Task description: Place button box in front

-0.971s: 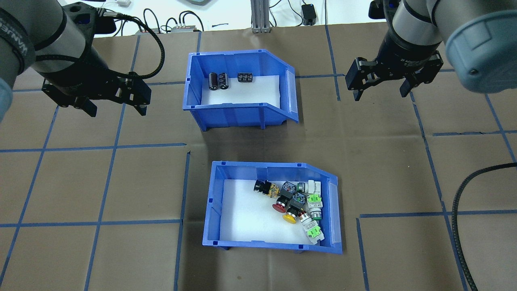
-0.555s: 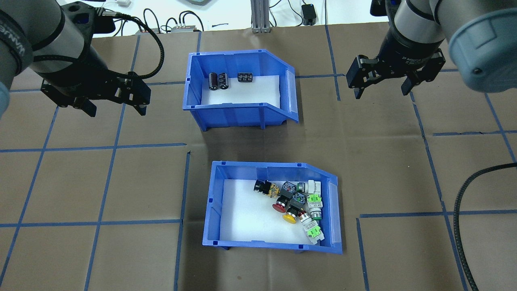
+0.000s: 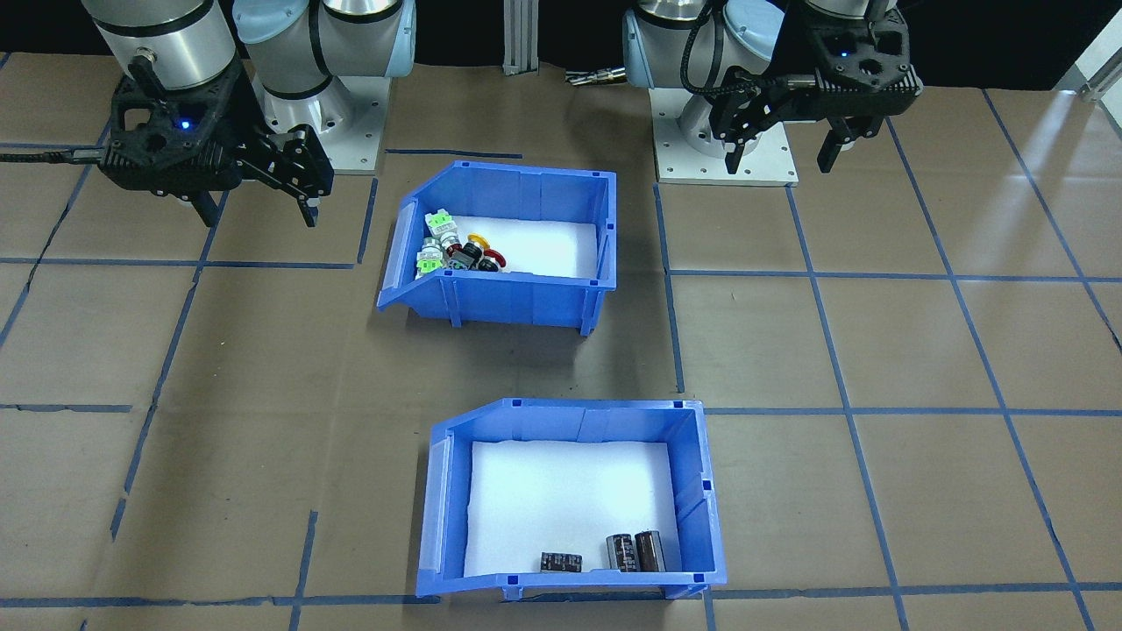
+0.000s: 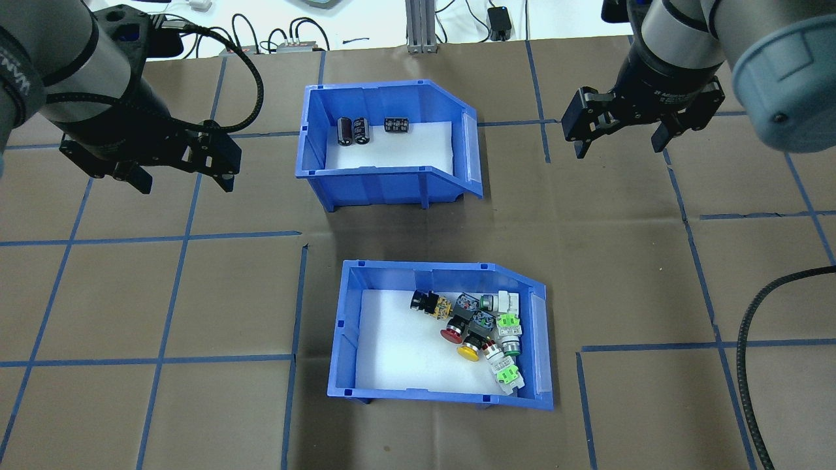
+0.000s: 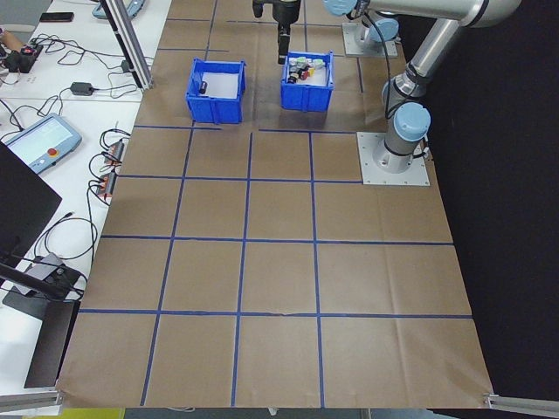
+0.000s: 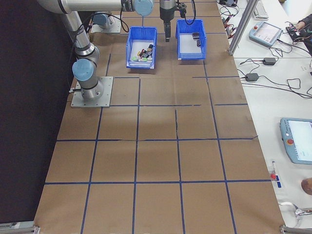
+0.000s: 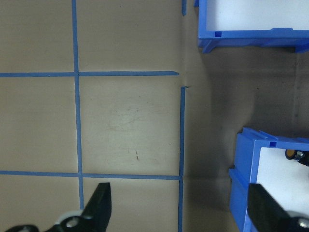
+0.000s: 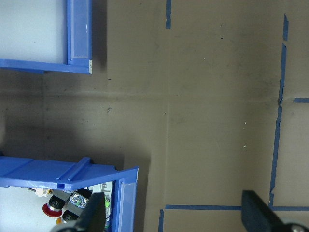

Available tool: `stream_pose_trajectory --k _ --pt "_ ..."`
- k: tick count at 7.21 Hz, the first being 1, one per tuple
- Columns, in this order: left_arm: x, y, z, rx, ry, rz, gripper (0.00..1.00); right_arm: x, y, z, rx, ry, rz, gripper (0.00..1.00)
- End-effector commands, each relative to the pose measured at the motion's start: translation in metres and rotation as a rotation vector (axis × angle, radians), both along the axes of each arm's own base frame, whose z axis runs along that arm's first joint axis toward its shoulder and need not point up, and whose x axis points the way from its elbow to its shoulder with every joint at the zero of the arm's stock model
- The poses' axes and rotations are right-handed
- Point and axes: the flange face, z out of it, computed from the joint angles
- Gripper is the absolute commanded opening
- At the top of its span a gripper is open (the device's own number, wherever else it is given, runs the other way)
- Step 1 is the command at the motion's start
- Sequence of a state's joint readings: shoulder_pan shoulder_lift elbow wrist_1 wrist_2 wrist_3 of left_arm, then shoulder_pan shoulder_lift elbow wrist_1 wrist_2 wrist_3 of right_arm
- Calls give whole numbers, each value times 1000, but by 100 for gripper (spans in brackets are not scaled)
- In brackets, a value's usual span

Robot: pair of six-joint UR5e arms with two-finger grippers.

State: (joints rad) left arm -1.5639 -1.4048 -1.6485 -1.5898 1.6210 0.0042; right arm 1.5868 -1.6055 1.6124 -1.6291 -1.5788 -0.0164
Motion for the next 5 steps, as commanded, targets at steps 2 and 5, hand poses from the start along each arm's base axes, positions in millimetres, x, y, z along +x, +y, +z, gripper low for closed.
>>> stream_pose_trajectory --k 2,5 --pt "-3 7 -1 29 3 -7 100 -1 -3 1 -2 -1 14 100" --pt "-2 16 -11 71 2 9 100 -4 -15 -3 -6 15 290 100"
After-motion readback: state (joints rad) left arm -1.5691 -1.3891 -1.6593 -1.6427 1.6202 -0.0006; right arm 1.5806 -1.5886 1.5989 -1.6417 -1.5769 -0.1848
